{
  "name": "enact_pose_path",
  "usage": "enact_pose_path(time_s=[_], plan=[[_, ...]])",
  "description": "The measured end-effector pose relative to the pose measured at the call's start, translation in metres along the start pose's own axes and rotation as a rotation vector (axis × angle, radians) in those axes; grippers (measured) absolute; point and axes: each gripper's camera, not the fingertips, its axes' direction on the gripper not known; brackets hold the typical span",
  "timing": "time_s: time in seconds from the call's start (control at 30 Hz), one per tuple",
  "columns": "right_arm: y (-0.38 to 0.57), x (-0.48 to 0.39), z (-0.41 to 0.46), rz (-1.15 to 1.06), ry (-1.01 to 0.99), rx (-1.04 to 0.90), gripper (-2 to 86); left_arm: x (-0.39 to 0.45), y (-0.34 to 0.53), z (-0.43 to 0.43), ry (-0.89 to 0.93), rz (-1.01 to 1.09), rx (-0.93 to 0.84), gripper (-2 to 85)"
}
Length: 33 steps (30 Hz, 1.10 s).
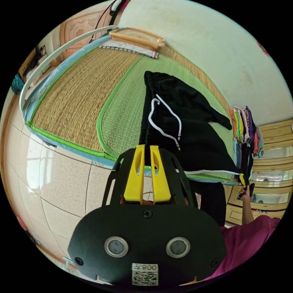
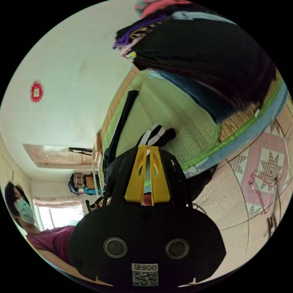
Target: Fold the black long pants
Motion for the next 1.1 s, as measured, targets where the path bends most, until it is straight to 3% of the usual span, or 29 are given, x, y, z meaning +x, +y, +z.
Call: enact_pose_path(time_s=[0.07,0.2,0.4,0.6,0.7,0.9,1.03,1.1], plan=[[0.017,0.057,0.006,0.178,-0.015,-0.001,0.8,0.000,0.006,0.006,0.000,-0.036,0.000,2.8],[0.032,0.091,-0.002,0.261,-0.083,0.084,0.5,0.017,0.007,0.002,-0.016,-0.033,0.039,2.7],[-0.004,0.036,0.026,0.046,-0.030,0.043,0.0,0.072,-0.011,0.008,-0.106,0.064,0.061,1.7],[-0.048,-0.027,0.112,-0.209,0.385,-0.153,-0.1,0.118,-0.013,0.012,-0.273,0.077,0.121,0.5],[-0.058,-0.032,0.162,-0.250,0.488,-0.239,-0.3,0.128,-0.013,0.014,-0.196,0.067,0.148,0.3],[-0.100,-0.053,0.185,-0.313,0.563,-0.164,-0.1,0.172,-0.039,0.071,-0.107,0.141,-0.001,0.2],[-0.118,-0.059,0.194,-0.343,0.621,-0.174,0.0,0.194,-0.054,0.115,-0.217,0.184,-0.131,0.3],[-0.117,-0.059,0.196,-0.354,0.629,-0.179,0.0,0.199,-0.056,0.117,-0.205,0.179,-0.099,0.3]])
